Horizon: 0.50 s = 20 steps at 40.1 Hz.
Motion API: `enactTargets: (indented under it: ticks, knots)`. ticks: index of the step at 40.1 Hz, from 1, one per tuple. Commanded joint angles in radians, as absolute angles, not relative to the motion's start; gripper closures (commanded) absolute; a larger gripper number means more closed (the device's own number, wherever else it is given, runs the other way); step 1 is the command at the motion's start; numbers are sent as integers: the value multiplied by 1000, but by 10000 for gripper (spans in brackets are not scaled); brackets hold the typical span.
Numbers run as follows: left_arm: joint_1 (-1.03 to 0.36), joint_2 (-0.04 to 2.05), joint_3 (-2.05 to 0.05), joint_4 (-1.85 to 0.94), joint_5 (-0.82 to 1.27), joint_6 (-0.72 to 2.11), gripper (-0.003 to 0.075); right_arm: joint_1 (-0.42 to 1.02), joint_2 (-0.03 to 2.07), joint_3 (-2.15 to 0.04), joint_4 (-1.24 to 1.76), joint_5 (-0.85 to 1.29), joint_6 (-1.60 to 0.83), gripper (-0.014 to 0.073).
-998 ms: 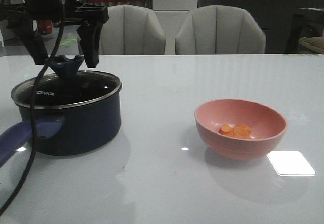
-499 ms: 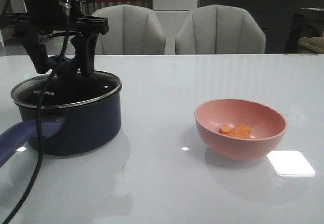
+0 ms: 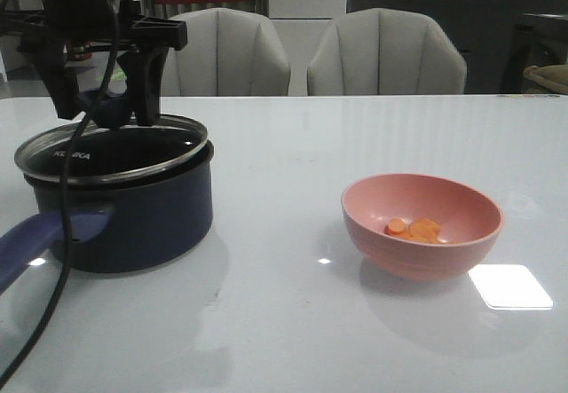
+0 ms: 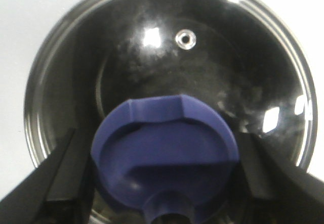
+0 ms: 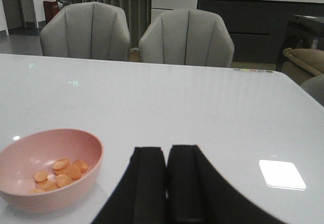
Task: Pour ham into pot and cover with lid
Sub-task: 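Lift the glass lid off the pot with the left gripper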
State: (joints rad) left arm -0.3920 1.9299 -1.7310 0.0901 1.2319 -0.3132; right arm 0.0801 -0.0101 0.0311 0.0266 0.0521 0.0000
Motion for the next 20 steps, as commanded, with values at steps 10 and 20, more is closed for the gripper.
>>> enactTargets:
  ticks: [10,20]
  knots:
    - [-366,1817,-1807,161,1268,-321,515,77,-31,22,15,-34,0,451]
    - [-218,1732,-1721,158,1262,-285,515,77,-31,22,15,-34,0,451]
